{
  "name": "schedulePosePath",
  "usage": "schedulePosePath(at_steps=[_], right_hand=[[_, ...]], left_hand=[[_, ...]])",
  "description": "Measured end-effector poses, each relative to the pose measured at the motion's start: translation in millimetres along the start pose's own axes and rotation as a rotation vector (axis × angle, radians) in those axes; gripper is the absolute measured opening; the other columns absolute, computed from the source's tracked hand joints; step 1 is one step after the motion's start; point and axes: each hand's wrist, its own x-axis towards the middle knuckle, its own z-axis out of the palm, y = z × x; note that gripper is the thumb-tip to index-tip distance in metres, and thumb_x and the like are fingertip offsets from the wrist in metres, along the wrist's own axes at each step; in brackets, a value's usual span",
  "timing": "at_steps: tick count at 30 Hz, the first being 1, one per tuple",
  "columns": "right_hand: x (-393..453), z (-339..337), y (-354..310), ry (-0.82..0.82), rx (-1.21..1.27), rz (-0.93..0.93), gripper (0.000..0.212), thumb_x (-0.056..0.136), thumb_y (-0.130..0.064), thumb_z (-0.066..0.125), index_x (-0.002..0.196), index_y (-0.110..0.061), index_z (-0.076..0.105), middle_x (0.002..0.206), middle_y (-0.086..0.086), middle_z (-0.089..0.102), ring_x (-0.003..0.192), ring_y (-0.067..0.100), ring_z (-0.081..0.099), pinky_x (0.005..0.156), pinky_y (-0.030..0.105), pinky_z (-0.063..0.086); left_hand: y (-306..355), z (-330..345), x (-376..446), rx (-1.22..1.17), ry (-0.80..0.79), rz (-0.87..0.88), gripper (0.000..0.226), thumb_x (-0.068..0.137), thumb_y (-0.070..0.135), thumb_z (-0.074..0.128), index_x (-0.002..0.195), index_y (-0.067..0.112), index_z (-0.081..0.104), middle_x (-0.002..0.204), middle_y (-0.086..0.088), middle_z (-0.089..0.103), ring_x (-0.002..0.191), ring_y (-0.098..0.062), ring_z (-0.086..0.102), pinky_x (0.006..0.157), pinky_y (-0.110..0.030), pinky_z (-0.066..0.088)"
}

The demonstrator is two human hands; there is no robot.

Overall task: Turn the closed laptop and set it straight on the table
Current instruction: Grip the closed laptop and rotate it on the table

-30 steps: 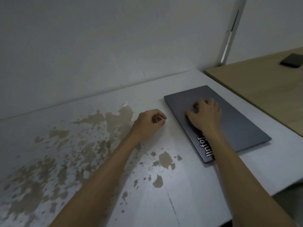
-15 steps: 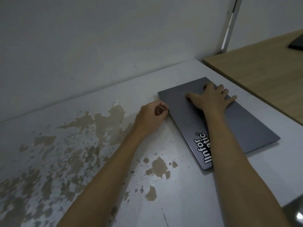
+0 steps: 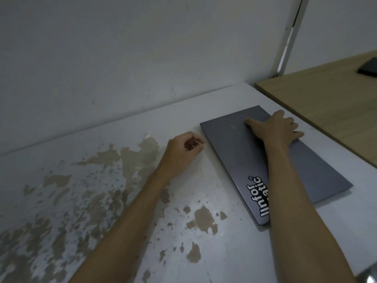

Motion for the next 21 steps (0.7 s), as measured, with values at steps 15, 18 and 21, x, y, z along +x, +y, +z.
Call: schedulePosePath(at_steps=[15,18,21], right_hand=[[-44.6,41.7,-82.5,-0.045,0.049,-0.433,0.061,0.074,-0.07,0.057,0.096,-0.013,0.065,0.103,0.011,0.068,0.1,0.034,0.059,0.097,0.047,0.032],[-76.7,57.8,-105.0,-0.073,0.026,-0.575,0.063,0.076,-0.072,0.053,0.093,-0.013,0.066,0.1,0.01,0.068,0.098,0.034,0.06,0.095,0.046,0.033],[-104.0,67.3,-118.0,-0.105,-0.005,-0.689,0.065,0.076,-0.075,0.052,0.093,-0.014,0.066,0.1,0.009,0.067,0.1,0.033,0.059,0.095,0.045,0.034]], left_hand=[[-26.3,-72.8,-3.3,0.072,0.248,-0.102,0.012,0.09,0.018,0.069,0.101,0.021,0.071,0.091,0.009,0.071,0.08,0.0,0.065,0.066,-0.004,0.044],[-39.2,-89.0,-13.0,0.041,0.227,-0.252,0.025,0.089,0.023,0.071,0.114,0.021,0.067,0.097,0.002,0.069,0.083,-0.007,0.065,0.064,-0.008,0.046],[-45.5,-99.5,-21.7,0.005,0.2,-0.306,0.034,0.091,0.026,0.071,0.124,0.021,0.064,0.096,0.004,0.067,0.083,-0.004,0.063,0.068,-0.013,0.049]])
